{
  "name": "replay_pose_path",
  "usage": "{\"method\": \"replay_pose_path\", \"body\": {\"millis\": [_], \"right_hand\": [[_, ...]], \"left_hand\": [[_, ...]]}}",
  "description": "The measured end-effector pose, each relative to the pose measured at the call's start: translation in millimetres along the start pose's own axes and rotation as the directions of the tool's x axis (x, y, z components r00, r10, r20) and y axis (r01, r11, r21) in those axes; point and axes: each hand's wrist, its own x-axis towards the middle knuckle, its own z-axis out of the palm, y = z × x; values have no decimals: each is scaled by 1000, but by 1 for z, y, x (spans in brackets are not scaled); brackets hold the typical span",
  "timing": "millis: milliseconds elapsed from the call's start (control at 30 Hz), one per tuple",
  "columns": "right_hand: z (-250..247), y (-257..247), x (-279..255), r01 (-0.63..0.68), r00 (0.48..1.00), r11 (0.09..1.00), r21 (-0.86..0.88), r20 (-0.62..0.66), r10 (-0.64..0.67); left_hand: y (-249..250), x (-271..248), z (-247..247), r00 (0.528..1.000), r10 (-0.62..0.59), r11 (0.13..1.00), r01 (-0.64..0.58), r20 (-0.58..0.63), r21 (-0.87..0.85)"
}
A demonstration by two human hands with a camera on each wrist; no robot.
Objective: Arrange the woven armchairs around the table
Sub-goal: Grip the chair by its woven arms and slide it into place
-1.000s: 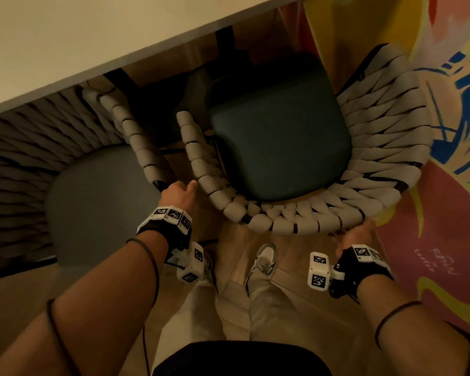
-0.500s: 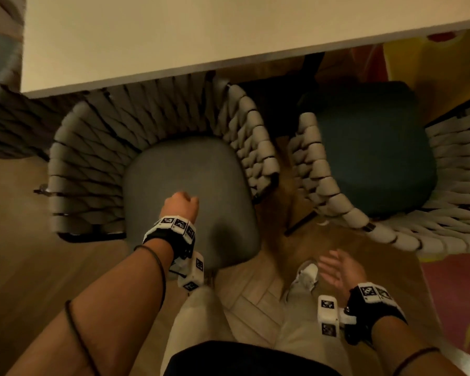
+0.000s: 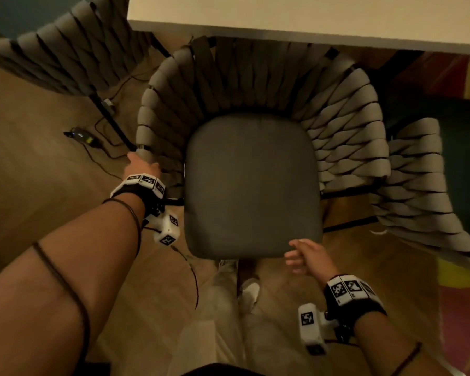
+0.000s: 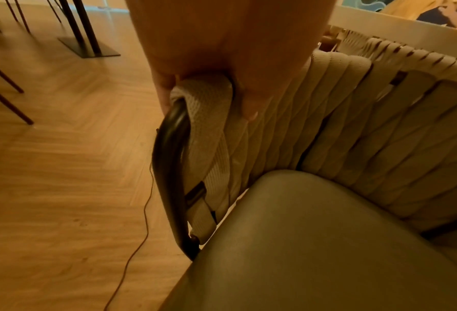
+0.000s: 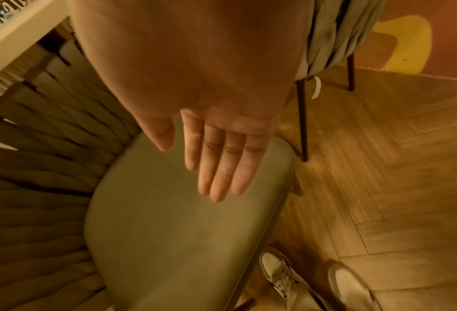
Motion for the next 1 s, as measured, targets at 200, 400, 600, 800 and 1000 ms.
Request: {"method": "replay_pose_path", "body": {"millis": [200, 400, 600, 800, 1000], "right_hand": [[7, 26, -19, 23, 999, 999, -23, -42, -24], [15, 81, -38, 28, 998, 1000, -3, -64, -29], [49, 137, -68, 69, 997, 998, -5, -36, -70], [111, 130, -104, 190, 982, 982, -16, -13, -191], [220, 76, -106, 358, 933, 918, -170, 90, -348]], "left_hand": [[-30, -1, 8, 999, 50, 997, -50, 2, 63], [-70, -18, 18, 995, 84, 996, -83, -44, 25], [-118, -40, 22, 996, 83, 996, -82, -28, 42], [-186, -77, 19, 996, 86, 996, -86, -8, 11], [-252, -118, 27, 947, 175, 981, -146, 270, -125]]}}
